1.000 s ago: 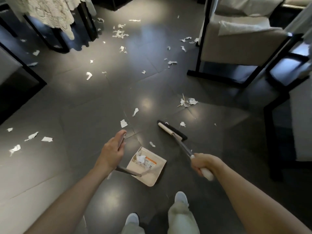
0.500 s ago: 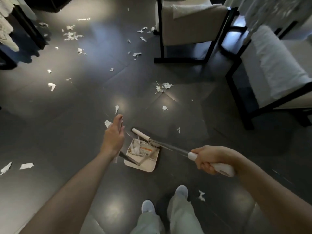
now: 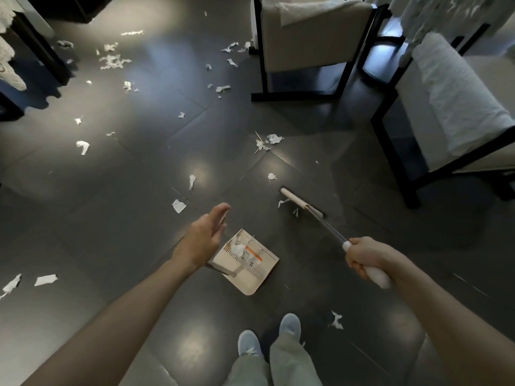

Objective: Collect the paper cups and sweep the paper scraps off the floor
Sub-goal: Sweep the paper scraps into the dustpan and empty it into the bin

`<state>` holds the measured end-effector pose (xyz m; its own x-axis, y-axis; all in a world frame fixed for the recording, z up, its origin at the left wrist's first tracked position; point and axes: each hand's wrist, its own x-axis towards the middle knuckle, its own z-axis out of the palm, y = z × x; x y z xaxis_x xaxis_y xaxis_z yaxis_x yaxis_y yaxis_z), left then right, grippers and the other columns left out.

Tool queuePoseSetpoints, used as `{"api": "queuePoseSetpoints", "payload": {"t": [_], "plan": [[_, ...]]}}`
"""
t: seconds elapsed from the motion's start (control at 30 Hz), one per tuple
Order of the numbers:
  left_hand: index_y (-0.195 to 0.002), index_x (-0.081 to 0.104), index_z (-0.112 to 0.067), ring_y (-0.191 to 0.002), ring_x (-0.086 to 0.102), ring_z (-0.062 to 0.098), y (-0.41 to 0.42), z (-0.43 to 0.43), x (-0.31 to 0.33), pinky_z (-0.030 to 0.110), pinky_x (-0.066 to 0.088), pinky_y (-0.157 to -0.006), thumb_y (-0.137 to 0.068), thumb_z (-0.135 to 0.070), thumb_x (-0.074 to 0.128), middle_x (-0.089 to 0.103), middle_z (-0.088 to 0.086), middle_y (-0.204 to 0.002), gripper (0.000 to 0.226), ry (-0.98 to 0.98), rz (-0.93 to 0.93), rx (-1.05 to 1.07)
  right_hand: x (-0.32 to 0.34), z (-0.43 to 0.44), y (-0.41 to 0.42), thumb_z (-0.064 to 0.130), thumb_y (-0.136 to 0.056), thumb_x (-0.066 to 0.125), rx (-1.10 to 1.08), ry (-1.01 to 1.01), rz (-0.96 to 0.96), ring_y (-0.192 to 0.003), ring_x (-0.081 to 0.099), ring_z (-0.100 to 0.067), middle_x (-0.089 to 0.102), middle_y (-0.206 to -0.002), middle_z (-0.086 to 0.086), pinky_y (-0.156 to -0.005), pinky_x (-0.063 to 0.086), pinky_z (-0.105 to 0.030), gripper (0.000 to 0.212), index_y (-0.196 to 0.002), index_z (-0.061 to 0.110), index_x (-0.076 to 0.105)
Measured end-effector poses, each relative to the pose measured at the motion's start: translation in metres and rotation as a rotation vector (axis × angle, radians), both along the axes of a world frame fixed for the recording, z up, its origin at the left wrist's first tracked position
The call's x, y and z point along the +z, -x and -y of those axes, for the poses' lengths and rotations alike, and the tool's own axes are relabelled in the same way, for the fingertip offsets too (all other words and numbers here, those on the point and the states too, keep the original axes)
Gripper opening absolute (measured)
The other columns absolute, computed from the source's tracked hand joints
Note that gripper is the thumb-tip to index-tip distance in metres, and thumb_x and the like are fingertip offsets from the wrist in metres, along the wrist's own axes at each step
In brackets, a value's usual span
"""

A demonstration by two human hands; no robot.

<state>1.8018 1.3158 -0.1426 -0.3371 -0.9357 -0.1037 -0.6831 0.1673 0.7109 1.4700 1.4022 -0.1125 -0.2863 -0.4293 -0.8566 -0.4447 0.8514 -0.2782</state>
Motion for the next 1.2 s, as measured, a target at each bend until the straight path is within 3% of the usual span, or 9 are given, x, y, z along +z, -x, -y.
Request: {"api": "queuePoseSetpoints", "payload": {"t": [0.1, 0.23, 0.4, 0.57, 0.73, 0.9, 0.97, 1.1, 1.2], "plan": [[-0.13, 0.049, -0.021, -0.095, 0.064, 0.029, 0.012, 0.008, -0.002, 0.045, 0.05, -0.084, -0.095, -0.014, 0.053, 0.065, 0.015, -0.103, 0.037, 0.032, 0.021, -0.019, -0.013, 0.01, 0.002, -0.004, -0.071, 0.049, 0.137, -0.066, -0.065, -0.073, 0.055, -0.03, 0.062, -0.088, -0.022, -0.068, 0.048, -0.037, 0.055, -0.127, -0.003, 0.05], [-0.13, 0.05, -0.021, -0.093, 0.064, 0.028, 0.019, 0.02, -0.005, 0.043, 0.051, -0.082, -0.094, -0.013, 0.054, 0.066, 0.014, -0.1, 0.037, 0.061, 0.032, 0.012, -0.02, 0.007, -0.025, 0.002, -0.076, 0.051, 0.293, -0.151, -0.079, -0.091, 0.063, -0.031, 0.064, -0.107, -0.02, -0.08, 0.053, -0.038, 0.055, -0.131, 0.004, 0.045], [-0.128, 0.051, -0.022, -0.088, 0.063, 0.027, 0.018, 0.022, -0.008, 0.038, 0.049, -0.076, -0.094, -0.012, 0.054, 0.064, 0.012, -0.095, 0.036, 0.107, 0.016, -0.008, -0.009, -0.028, -0.065, 0.012, -0.089, 0.045, 0.328, -0.157, 0.036, -0.075, 0.055, -0.018, 0.058, -0.087, -0.007, -0.072, 0.049, -0.03, 0.05, -0.138, 0.017, 0.037], [-0.126, 0.049, -0.022, -0.097, 0.062, 0.031, 0.014, 0.023, -0.008, 0.035, 0.045, -0.08, -0.095, -0.013, 0.053, 0.065, 0.016, -0.107, 0.032, 0.1, -0.019, -0.041, 0.02, -0.082, -0.082, 0.004, -0.082, 0.046, -0.018, -0.117, 0.254, -0.04, 0.042, -0.006, 0.05, -0.049, 0.003, -0.043, 0.039, -0.018, 0.06, -0.138, 0.024, 0.044], [-0.127, 0.049, -0.019, -0.096, 0.062, 0.036, 0.002, 0.006, -0.009, 0.042, 0.047, -0.082, -0.094, -0.012, 0.054, 0.063, 0.022, -0.109, 0.034, 0.093, -0.037, -0.113, 0.039, -0.147, -0.102, -0.003, -0.083, 0.045, -0.337, -0.07, 0.381, -0.033, 0.037, -0.001, 0.043, -0.042, 0.004, -0.033, 0.032, -0.013, 0.052, -0.125, 0.027, 0.049], [-0.125, 0.044, -0.028, -0.053, 0.046, 0.011, -0.002, -0.036, -0.002, 0.028, 0.038, -0.054, -0.097, -0.017, 0.05, 0.053, 0.004, -0.069, 0.031, 0.078, -0.043, -0.239, 0.048, -0.215, -0.118, -0.005, -0.085, 0.042, -0.57, 0.037, 0.352, -0.034, 0.035, -0.002, 0.044, -0.052, 0.0, -0.032, 0.03, -0.013, 0.053, -0.126, 0.027, 0.049], [-0.125, 0.043, -0.031, -0.051, 0.045, 0.009, 0.002, -0.057, 0.003, 0.026, 0.038, -0.049, -0.097, -0.018, 0.049, 0.048, -0.001, -0.064, 0.031, 0.067, -0.04, -0.309, 0.046, -0.241, -0.123, -0.007, -0.084, 0.042, -0.646, 0.071, 0.305, -0.034, 0.034, -0.003, 0.042, -0.056, -0.002, -0.033, 0.029, -0.012, 0.059, -0.131, 0.027, 0.048], [-0.127, 0.044, -0.03, -0.054, 0.046, 0.003, 0.012, -0.099, 0.011, 0.018, 0.037, -0.05, -0.098, -0.016, 0.049, 0.048, -0.009, -0.068, 0.033, 0.052, -0.05, -0.453, 0.028, -0.297, -0.129, -0.004, -0.082, 0.045, -0.723, 0.107, 0.149, -0.033, 0.038, -0.006, 0.046, -0.042, 0.001, -0.036, 0.034, -0.015, 0.069, -0.143, 0.028, 0.038], [-0.131, 0.041, -0.031, -0.062, 0.05, 0.005, 0.018, -0.137, 0.014, 0.013, 0.041, -0.055, -0.098, -0.017, 0.047, 0.053, -0.008, -0.08, 0.036, 0.051, -0.043, -0.589, 0.009, -0.34, -0.127, 0.001, -0.077, 0.048, -0.673, 0.104, 0.063, -0.04, 0.043, -0.012, 0.051, -0.048, -0.003, -0.043, 0.039, -0.022, 0.059, -0.135, 0.012, 0.045]]}}
